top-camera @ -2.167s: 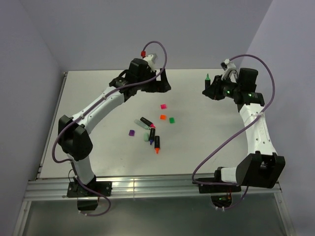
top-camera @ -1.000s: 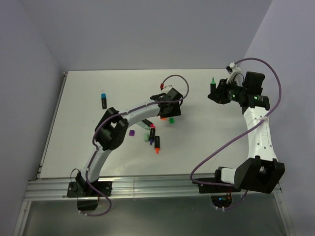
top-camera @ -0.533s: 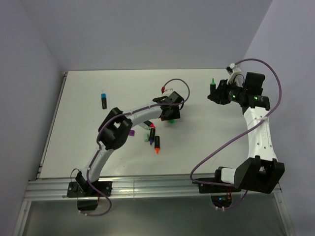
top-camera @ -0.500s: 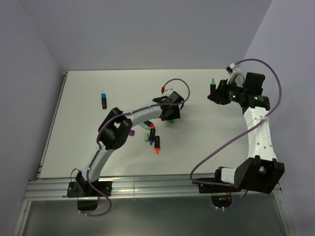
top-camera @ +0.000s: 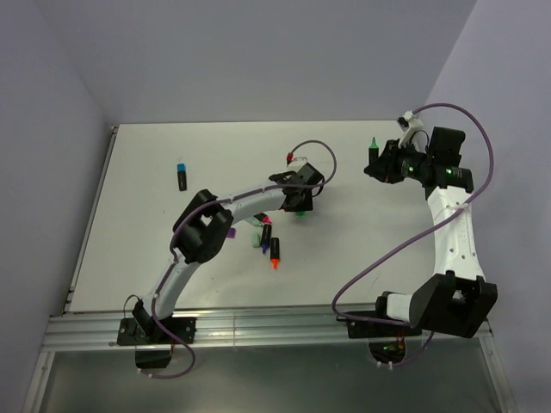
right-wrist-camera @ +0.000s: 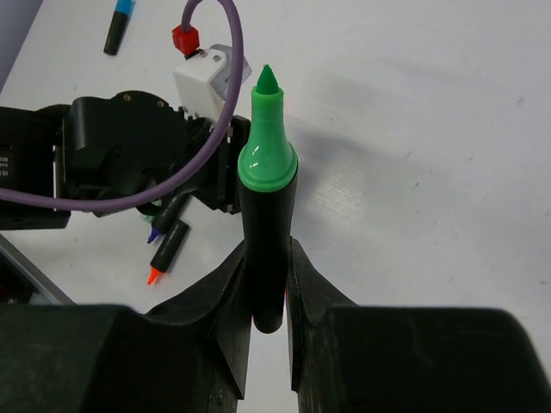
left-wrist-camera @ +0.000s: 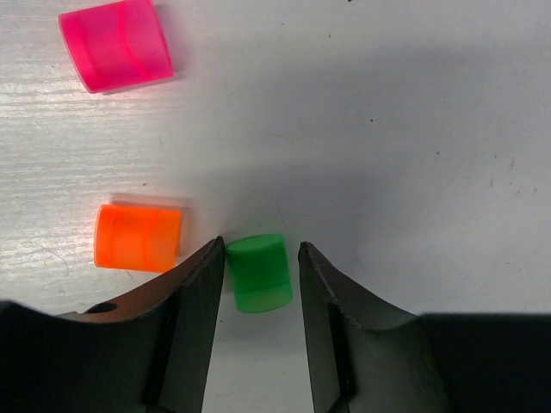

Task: Insert the pens into the pen caps
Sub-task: Insert the pen cap onto the pen.

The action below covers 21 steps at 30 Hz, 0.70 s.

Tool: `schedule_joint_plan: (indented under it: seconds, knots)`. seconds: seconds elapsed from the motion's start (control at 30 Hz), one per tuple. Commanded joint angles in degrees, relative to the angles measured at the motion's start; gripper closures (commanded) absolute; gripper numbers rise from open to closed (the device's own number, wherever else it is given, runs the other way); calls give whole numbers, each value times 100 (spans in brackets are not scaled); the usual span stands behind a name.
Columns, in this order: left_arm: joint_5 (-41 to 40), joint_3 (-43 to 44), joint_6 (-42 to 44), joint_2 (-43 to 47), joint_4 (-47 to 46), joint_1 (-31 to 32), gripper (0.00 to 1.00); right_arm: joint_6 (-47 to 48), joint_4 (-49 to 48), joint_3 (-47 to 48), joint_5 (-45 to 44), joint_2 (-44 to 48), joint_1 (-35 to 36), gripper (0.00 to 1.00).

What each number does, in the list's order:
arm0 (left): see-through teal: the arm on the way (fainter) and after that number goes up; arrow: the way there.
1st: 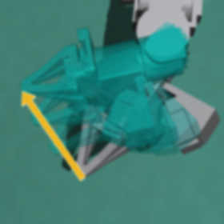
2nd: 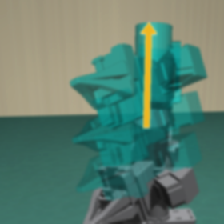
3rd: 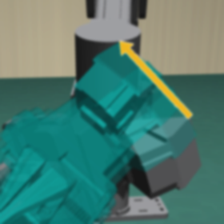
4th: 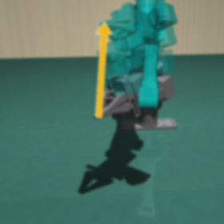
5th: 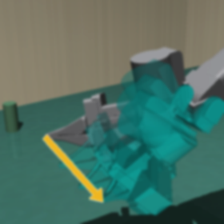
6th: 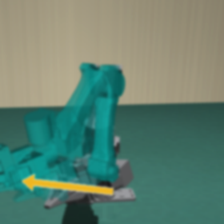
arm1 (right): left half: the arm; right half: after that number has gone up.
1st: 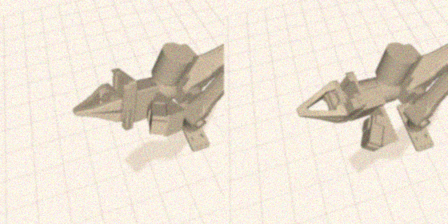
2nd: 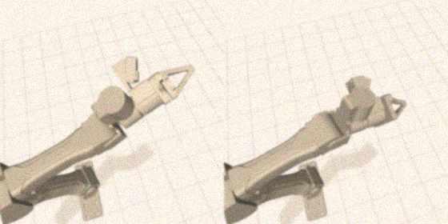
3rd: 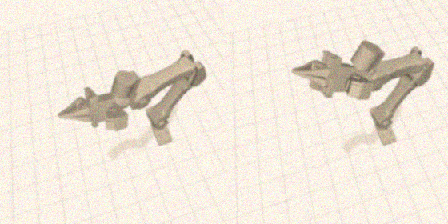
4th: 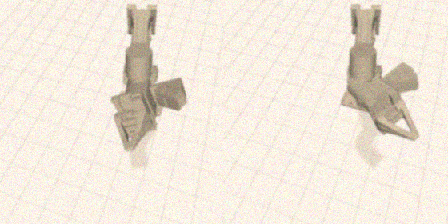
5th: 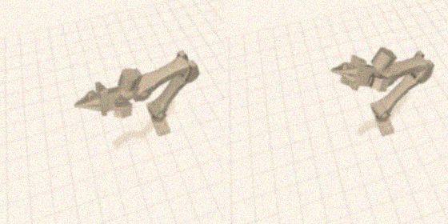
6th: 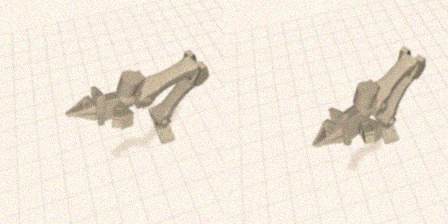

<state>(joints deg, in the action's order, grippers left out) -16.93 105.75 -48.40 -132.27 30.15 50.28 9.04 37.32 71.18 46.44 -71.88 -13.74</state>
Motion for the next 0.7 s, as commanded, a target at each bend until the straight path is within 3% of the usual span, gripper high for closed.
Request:
schedule_joint_plan:
  seconds: [0.0, 0.4, 0.53, 0.67]
  knots:
    - [-126, -160, 366, -229, 175, 131, 54, 37, -14, 98, 138, -19, -50, 100]
    - [-522, -363, 938, -501, 43, 236, 57, 116, 12, 28, 252, -28, -173, 100]
    - [-513, -459, 947, -546, 26, 236, 65, 151, 21, -7, 252, -37, -226, 100]
    - [-592, -425, 894, -467, -27, 236, 90, 177, 56, 1, 348, -55, -235, 100]
